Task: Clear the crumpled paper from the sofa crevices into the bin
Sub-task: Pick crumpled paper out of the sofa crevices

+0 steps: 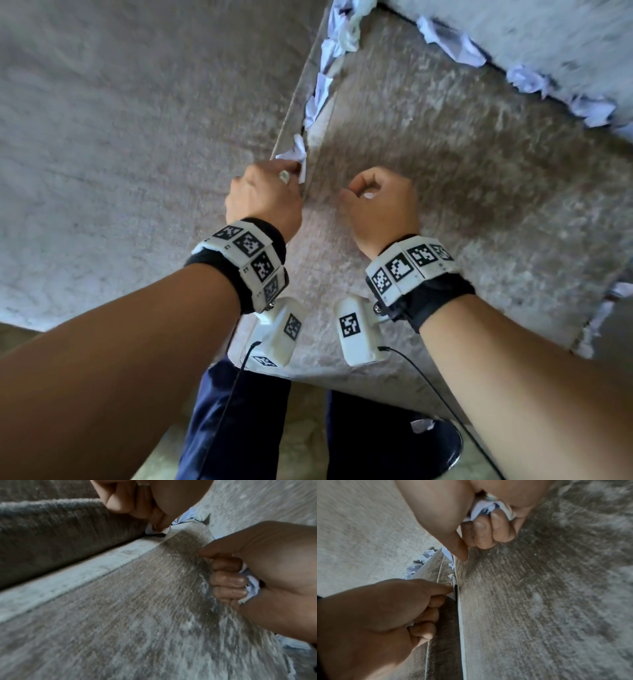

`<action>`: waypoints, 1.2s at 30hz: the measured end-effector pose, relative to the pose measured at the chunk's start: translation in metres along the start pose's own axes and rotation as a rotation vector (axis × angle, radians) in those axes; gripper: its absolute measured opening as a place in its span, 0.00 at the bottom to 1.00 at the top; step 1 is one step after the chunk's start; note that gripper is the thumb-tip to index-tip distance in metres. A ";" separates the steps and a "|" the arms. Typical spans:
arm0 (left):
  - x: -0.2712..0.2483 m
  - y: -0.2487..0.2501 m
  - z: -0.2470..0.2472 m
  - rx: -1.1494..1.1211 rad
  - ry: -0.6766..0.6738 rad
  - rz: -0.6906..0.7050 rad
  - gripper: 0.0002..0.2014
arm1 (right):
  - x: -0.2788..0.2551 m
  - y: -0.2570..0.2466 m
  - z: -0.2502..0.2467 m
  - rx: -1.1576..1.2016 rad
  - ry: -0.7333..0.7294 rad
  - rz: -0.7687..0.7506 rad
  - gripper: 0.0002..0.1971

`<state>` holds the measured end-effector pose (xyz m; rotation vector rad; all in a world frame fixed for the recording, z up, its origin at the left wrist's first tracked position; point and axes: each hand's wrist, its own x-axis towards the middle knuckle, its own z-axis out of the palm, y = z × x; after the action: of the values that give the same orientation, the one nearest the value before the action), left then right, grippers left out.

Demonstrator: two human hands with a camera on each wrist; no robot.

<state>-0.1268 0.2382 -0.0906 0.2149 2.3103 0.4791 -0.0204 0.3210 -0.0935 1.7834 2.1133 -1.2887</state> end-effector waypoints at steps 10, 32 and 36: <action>0.001 -0.003 0.005 0.009 0.012 -0.014 0.08 | 0.002 0.001 -0.001 0.003 0.012 -0.049 0.03; 0.005 -0.042 -0.035 -0.456 0.001 -0.123 0.09 | 0.015 -0.053 0.057 -0.218 -0.039 -0.105 0.14; 0.006 -0.035 -0.040 -0.432 -0.006 -0.118 0.09 | 0.011 -0.057 0.049 -0.186 -0.066 -0.074 0.19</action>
<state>-0.1598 0.1970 -0.0825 -0.1296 2.1377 0.8952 -0.0931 0.3006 -0.1014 1.5815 2.2010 -1.1077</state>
